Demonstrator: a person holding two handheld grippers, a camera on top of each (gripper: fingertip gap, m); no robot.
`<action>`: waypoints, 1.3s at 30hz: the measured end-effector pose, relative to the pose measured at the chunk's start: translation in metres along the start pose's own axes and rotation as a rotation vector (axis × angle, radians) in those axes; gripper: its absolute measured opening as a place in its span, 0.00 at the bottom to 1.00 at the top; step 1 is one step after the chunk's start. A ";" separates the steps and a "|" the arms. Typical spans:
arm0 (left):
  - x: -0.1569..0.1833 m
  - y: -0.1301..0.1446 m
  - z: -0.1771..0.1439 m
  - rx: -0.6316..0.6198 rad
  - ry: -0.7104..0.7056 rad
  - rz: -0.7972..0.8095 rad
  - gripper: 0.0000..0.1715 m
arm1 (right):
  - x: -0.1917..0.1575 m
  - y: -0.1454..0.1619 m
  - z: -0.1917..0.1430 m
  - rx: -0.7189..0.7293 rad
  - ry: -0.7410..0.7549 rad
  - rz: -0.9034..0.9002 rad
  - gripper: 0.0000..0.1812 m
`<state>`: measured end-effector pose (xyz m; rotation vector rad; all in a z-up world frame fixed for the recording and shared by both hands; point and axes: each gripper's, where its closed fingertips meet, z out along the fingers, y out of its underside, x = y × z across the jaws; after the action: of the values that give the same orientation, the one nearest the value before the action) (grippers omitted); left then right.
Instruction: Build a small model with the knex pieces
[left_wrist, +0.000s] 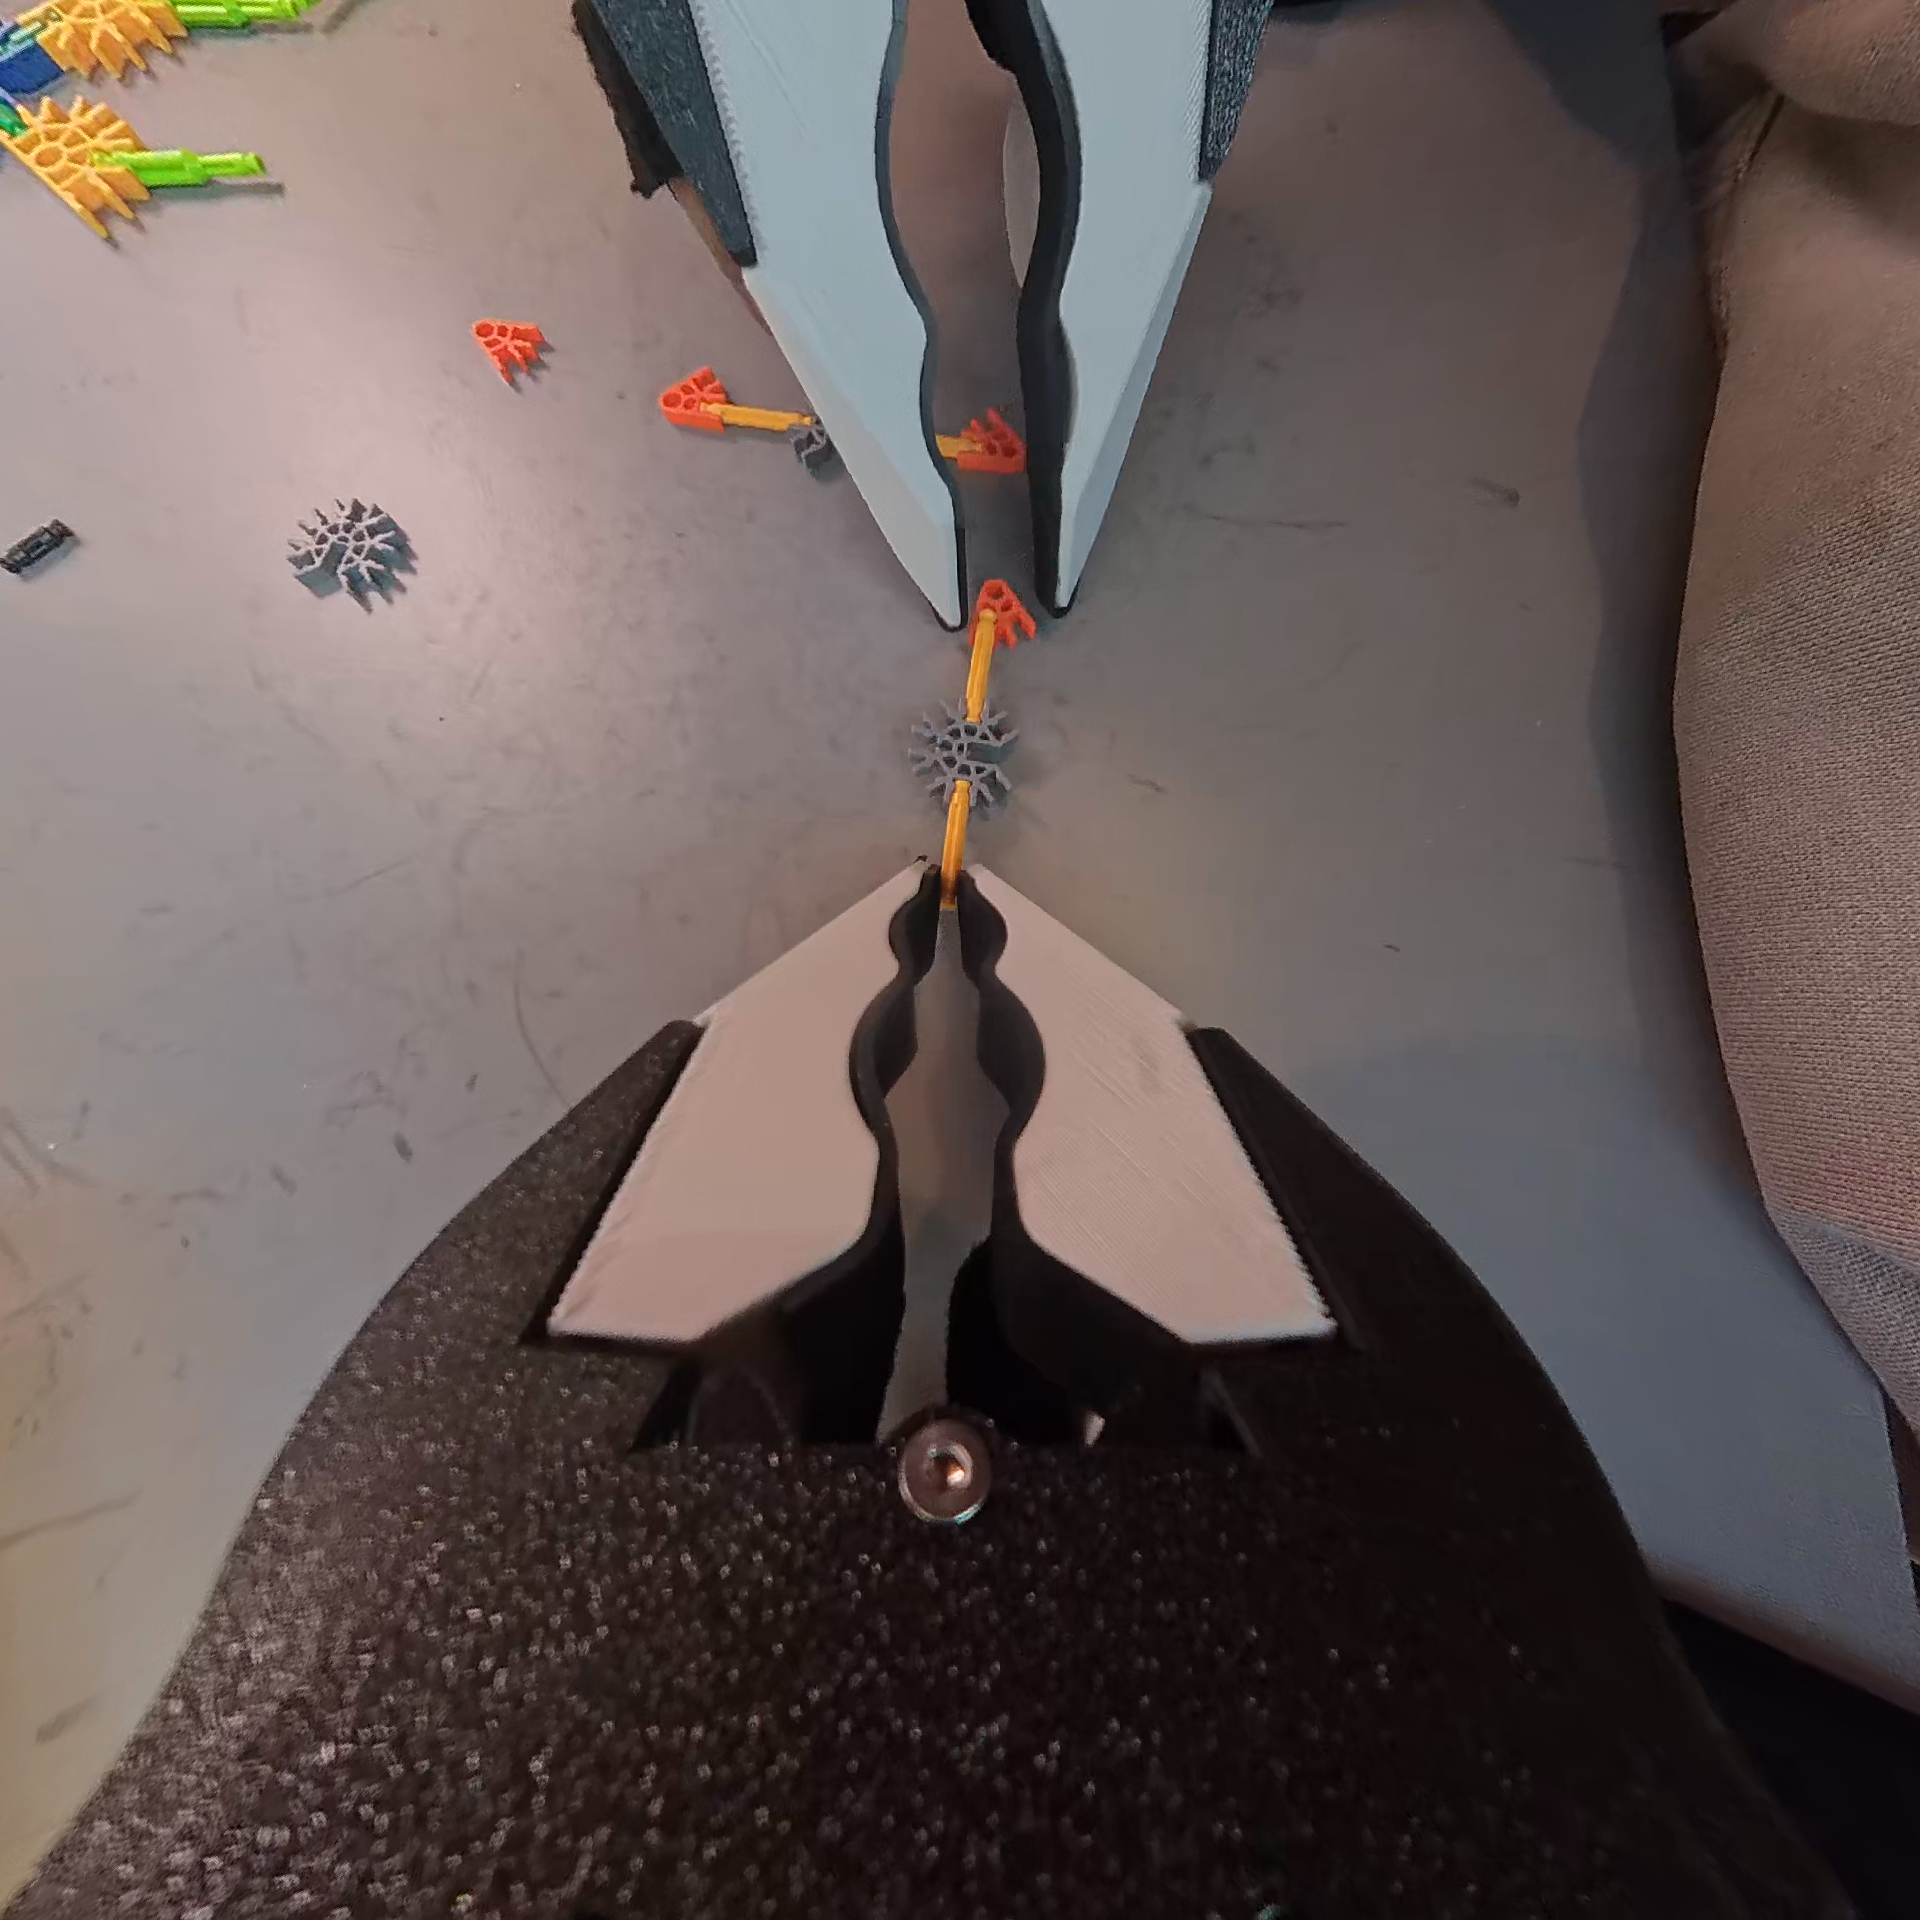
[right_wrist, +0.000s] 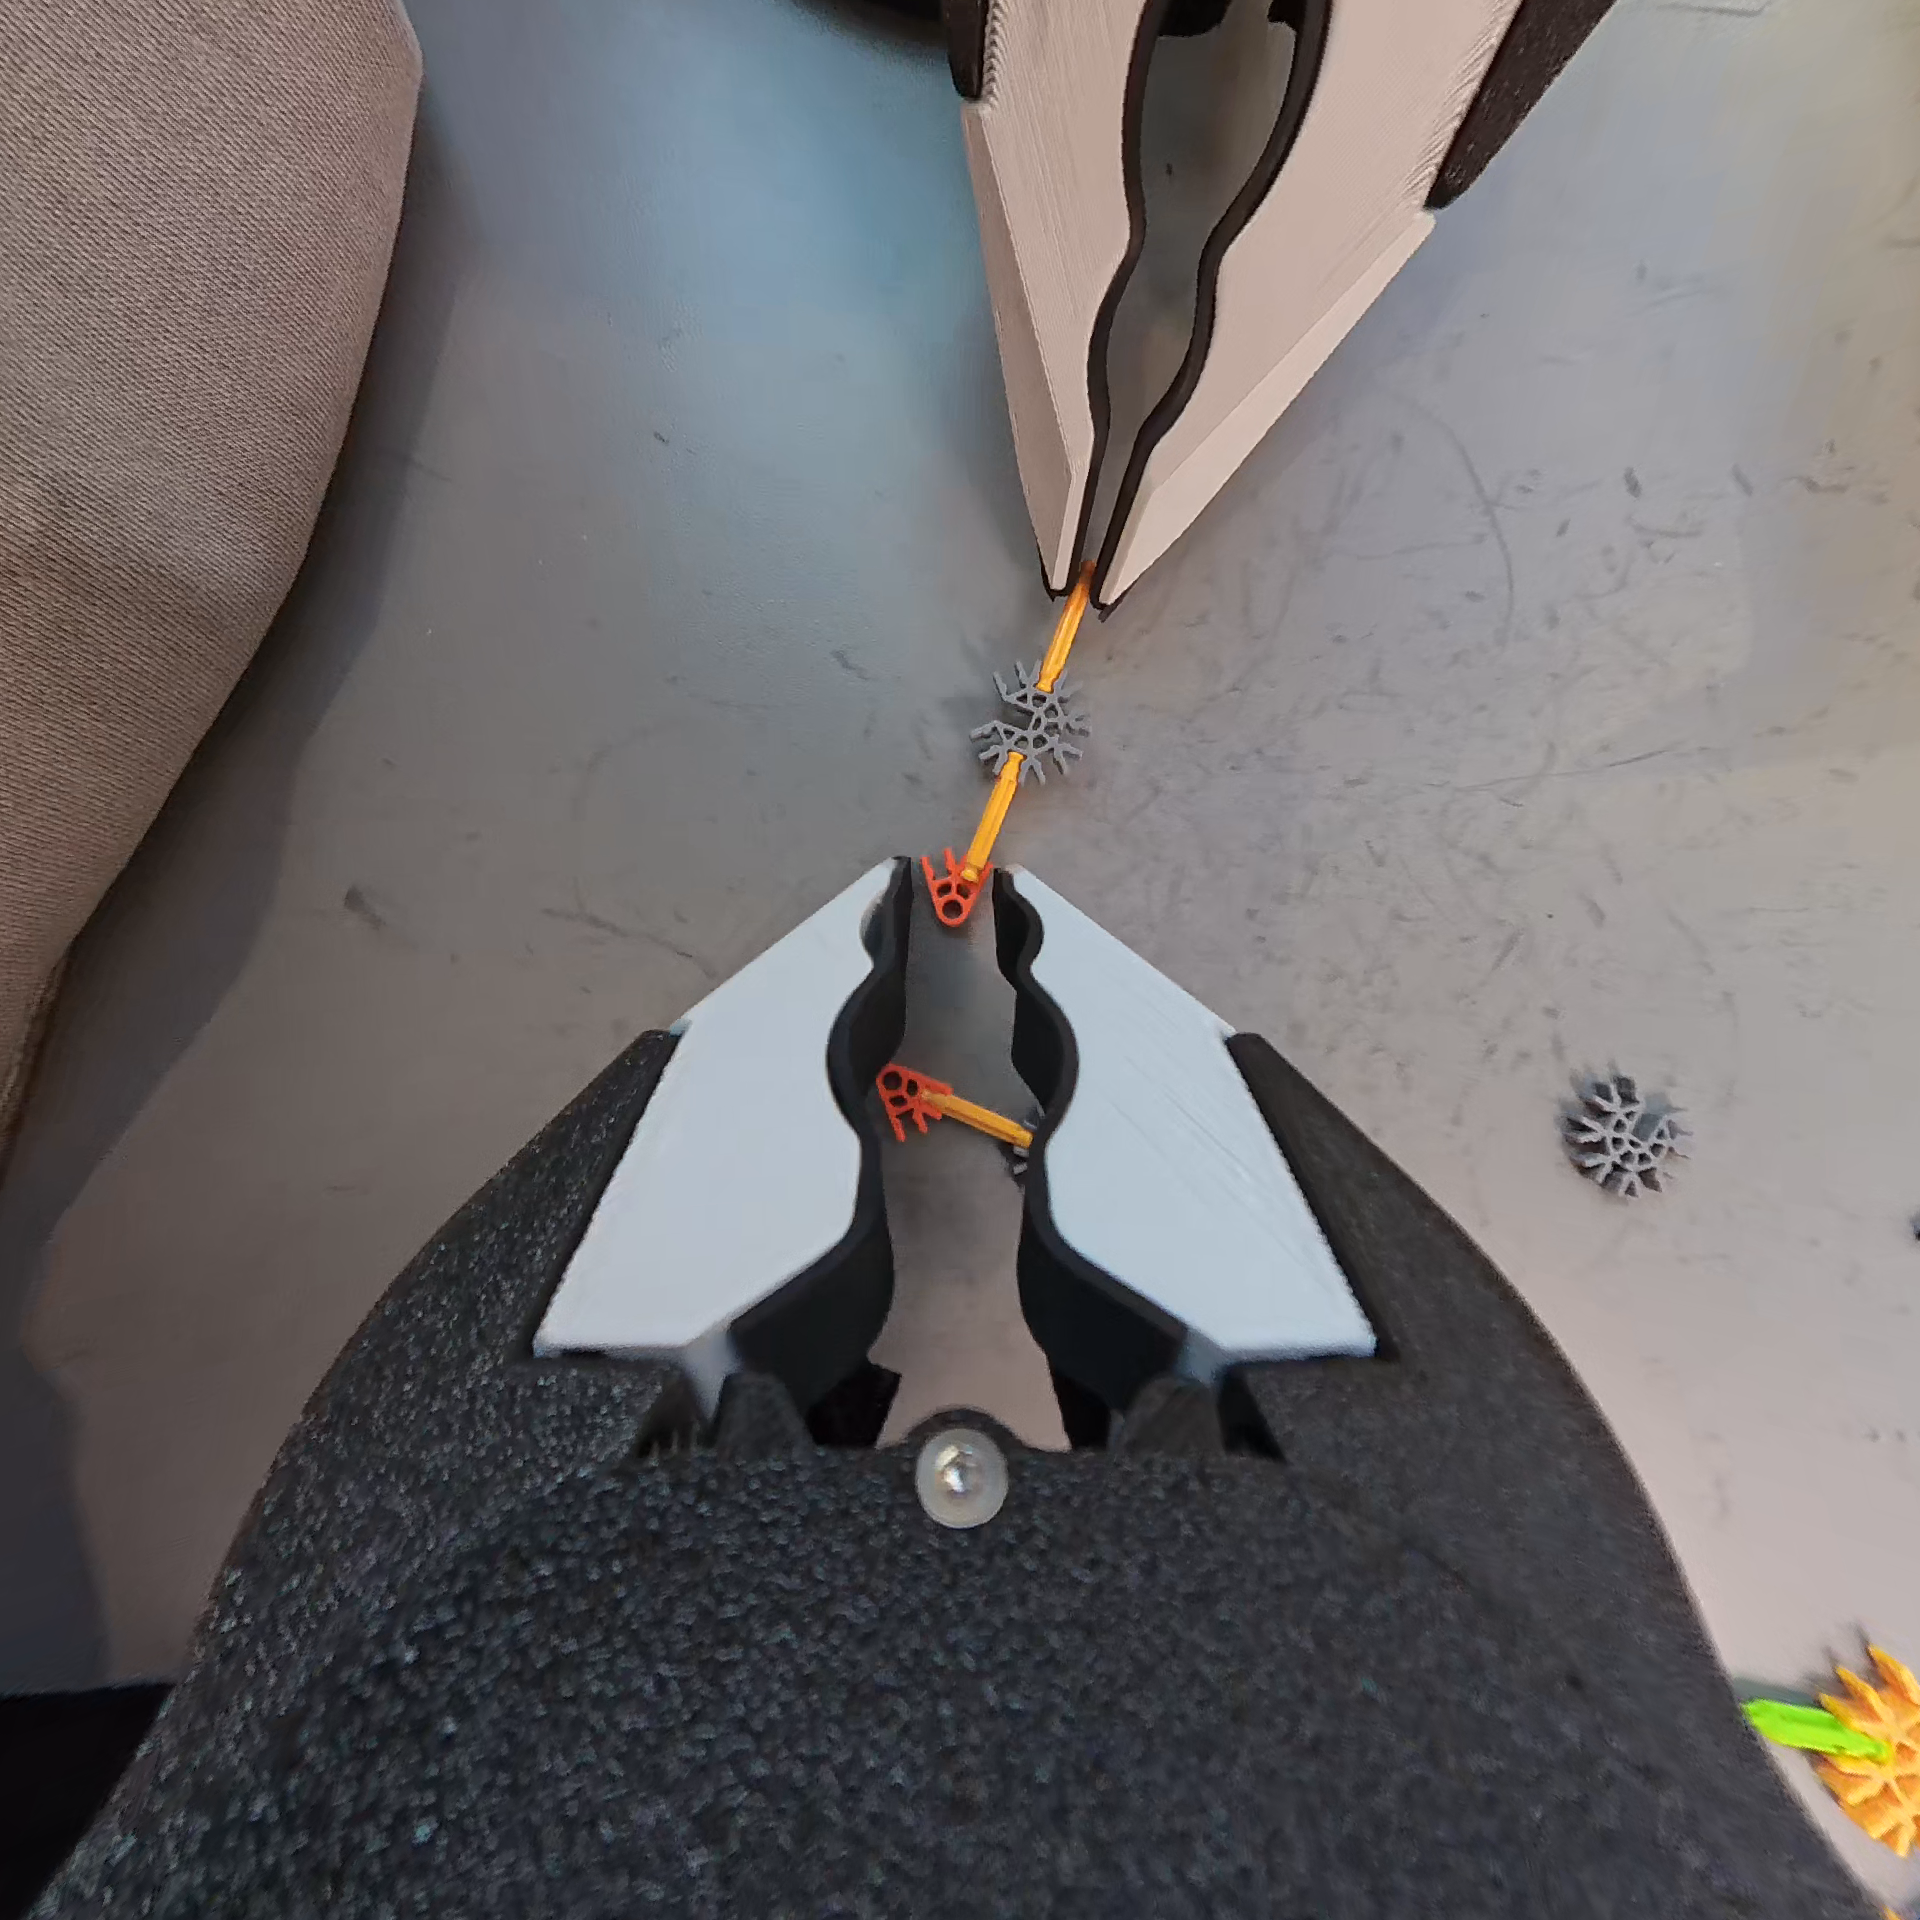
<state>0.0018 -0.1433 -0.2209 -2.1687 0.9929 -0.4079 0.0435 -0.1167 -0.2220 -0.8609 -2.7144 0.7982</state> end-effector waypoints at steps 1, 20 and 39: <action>0.000 0.000 0.000 -0.002 0.000 0.001 0.02 | 0.000 -0.001 -0.001 0.009 0.003 0.002 0.07; 0.000 0.001 0.001 -0.013 0.003 -0.006 0.02 | 0.002 -0.002 0.001 -0.196 -0.007 0.098 0.00; 0.001 0.003 0.002 -0.029 -0.008 -0.015 0.02 | -0.003 -0.011 -0.014 0.012 0.124 0.249 0.07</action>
<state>0.0021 -0.1448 -0.2242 -2.2028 0.9847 -0.3938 0.0453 -0.1200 -0.2047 -1.2205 -2.5241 0.7765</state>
